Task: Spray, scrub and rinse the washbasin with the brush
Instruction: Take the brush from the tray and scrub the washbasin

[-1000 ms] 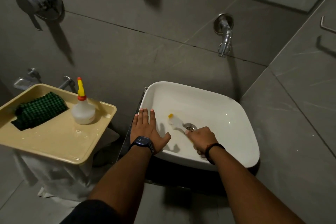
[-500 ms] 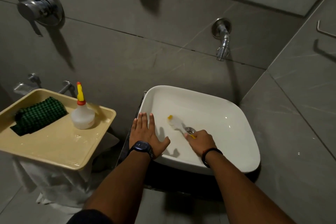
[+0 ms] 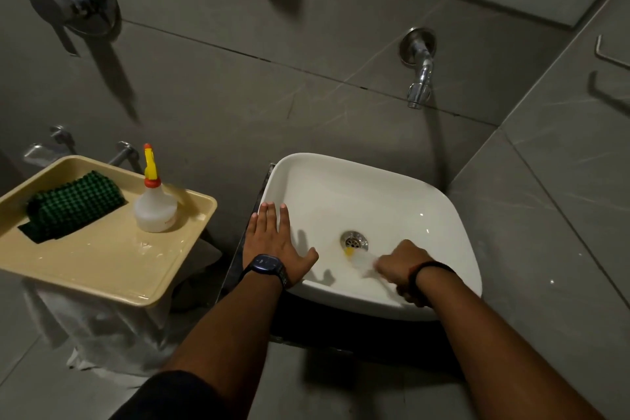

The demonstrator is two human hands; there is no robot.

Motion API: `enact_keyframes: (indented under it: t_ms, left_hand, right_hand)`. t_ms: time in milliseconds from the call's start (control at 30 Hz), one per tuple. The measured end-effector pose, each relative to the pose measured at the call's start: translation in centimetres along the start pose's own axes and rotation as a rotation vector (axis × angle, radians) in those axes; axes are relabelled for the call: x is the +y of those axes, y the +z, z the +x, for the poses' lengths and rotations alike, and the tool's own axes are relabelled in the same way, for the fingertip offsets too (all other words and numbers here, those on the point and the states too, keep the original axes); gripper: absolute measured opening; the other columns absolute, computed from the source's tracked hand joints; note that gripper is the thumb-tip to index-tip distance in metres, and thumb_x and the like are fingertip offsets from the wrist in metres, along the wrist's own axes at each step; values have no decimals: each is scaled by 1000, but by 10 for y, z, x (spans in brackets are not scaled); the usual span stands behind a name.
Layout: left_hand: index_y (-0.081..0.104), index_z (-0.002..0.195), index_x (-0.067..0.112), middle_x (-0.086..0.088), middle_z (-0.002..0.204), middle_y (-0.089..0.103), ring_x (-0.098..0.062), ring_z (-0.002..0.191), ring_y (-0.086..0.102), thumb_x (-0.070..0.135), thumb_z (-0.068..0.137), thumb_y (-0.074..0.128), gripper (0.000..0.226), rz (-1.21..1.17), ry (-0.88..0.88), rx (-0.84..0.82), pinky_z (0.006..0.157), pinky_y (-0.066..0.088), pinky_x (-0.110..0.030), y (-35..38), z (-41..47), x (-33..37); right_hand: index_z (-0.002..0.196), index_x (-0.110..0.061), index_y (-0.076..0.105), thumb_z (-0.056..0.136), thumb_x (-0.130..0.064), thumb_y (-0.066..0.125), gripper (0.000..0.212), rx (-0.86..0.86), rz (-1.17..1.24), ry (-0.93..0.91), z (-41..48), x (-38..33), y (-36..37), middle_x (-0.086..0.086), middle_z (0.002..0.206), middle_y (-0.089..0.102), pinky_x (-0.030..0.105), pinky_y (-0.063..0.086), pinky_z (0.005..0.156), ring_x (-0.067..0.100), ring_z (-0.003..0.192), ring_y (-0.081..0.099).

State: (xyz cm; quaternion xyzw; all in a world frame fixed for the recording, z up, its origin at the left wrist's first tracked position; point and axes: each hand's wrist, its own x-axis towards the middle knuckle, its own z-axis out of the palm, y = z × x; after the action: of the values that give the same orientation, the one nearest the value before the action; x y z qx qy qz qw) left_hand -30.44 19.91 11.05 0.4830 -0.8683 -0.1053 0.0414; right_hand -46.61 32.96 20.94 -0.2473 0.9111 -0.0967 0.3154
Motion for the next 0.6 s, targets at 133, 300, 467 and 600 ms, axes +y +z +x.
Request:
enact_keyframes:
  t_ms: [133, 300, 467, 600]
  left_hand:
    - [-13, 147, 11, -15, 158, -11, -29, 145, -12, 76, 76, 26, 104, 10, 11, 5, 116, -9, -43, -1, -1, -1]
    - [-13, 147, 12, -15, 158, -11, -28, 145, -13, 72, 75, 27, 102, -21, 2, 27, 117, -8, -43, -1, -1, -3]
    - [-10, 148, 12, -15, 159, -8, -28, 145, -11, 71, 74, 29, 102, -52, 10, 51, 117, -8, -43, 0, -4, -2]
    - [-10, 148, 11, -15, 159, -9, -28, 145, -11, 71, 75, 29, 102, -47, 11, 34, 118, -7, -44, -3, -4, 0]
  right_hand:
    - [77, -9, 59, 80, -40, 62, 32, -280, 226, -66, -8, -28, 22, 3, 41, 46, 15, 29, 36, 15, 29, 33]
    - [93, -5, 66, 86, -41, 59, 38, 127, 122, -207, 32, -41, 53, 18, 90, 69, 34, 50, 69, 33, 81, 66]
    - [127, -11, 51, 88, -27, 52, 42, 358, -273, 28, 49, 3, 14, 19, 130, 56, 40, 44, 95, 37, 116, 54]
    - [100, -3, 60, 86, -24, 54, 26, 58, -362, 50, 28, -12, -32, 19, 79, 66, 32, 49, 60, 31, 66, 62]
